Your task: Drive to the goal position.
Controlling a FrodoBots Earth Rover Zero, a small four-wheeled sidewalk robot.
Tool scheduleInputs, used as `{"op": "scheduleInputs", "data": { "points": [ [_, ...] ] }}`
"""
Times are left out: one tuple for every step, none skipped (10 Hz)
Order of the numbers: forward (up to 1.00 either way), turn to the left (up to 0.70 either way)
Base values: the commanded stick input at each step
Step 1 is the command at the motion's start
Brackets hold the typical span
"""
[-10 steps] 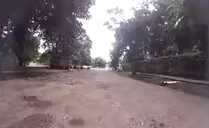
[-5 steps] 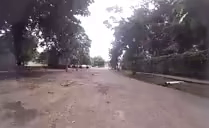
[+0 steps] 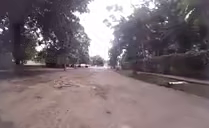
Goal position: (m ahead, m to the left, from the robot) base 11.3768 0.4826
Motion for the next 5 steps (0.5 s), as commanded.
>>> {"op": "scheduleInputs", "data": {
  "points": [
    [0.7,0.0],
    [0.7,0.0],
    [0.7,0.0],
    [0.7,0.0],
    [0.7,0.0]
  ]
}}
